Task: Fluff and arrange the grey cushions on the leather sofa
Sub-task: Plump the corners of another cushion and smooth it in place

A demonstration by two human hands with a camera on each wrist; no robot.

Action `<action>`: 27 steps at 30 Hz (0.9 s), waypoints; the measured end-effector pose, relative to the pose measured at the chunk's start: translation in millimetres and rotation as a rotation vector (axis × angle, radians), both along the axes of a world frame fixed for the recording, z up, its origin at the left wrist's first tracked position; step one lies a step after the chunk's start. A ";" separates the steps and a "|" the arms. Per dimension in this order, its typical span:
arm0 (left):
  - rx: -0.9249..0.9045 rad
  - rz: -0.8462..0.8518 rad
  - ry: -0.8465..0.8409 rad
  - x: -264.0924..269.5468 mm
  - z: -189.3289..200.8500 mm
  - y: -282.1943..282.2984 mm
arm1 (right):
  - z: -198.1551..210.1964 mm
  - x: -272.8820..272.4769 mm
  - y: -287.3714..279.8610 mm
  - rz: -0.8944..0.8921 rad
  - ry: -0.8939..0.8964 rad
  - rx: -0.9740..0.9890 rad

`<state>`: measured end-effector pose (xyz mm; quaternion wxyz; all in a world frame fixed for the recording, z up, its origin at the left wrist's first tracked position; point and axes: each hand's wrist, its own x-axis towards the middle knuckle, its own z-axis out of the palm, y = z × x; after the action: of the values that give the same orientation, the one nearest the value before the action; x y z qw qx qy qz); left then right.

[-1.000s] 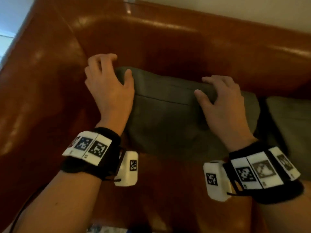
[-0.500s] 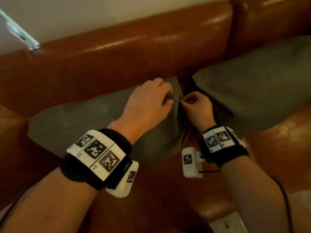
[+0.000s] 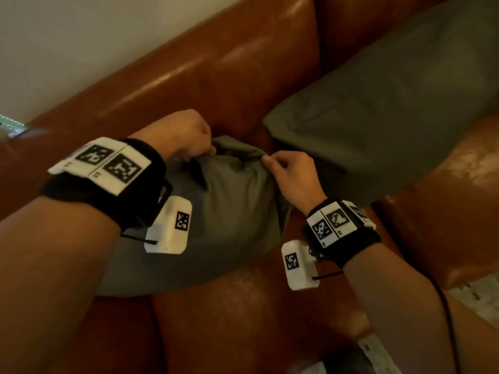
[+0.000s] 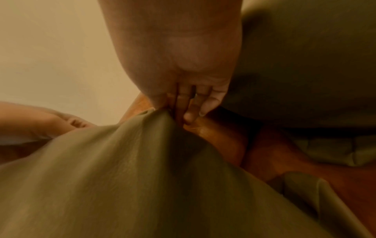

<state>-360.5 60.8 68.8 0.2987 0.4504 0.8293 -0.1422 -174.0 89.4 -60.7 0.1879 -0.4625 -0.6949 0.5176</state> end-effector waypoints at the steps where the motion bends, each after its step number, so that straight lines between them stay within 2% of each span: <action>1: 0.017 0.025 -0.035 -1.3 0.4 -2.8 | 0.3 0.1 -0.5 0.006 -0.003 0.016; 7: 0.062 -0.002 -0.122 -3.2 1.6 -11.8 | 14.5 -15.5 -2.2 0.049 -0.020 0.239; 11: 0.103 0.094 -0.153 -12.4 3.3 -19.0 | 18.7 -22.5 2.3 0.068 0.015 0.328; 12: 0.136 0.054 -0.110 -13.1 2.6 -18.4 | 18.8 -23.3 2.1 0.068 0.032 0.342; 15: 0.317 -0.213 0.097 -6.3 -4.3 -12.7 | 18.2 -25.3 -1.5 0.102 0.082 0.357; 17: 0.316 -0.344 0.131 -0.8 -9.3 -6.9 | 15.9 -26.3 -2.1 0.123 0.115 0.364; 21: 0.284 -0.382 0.056 -10.9 -15.3 -3.8 | 12.1 -23.6 2.5 0.163 0.125 0.354; 25: 0.282 -0.327 -0.053 -17.3 -18.5 -13.1 | 14.3 -25.1 5.9 0.177 0.116 0.126; 27: 0.294 -0.253 -0.078 -18.7 -19.5 -14.9 | 19.7 -29.1 3.2 0.122 0.088 0.058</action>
<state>-379.2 45.8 49.3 0.2414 0.5948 0.7658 -0.0385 -203.1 92.5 -41.0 0.1997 -0.3904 -0.7276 0.5275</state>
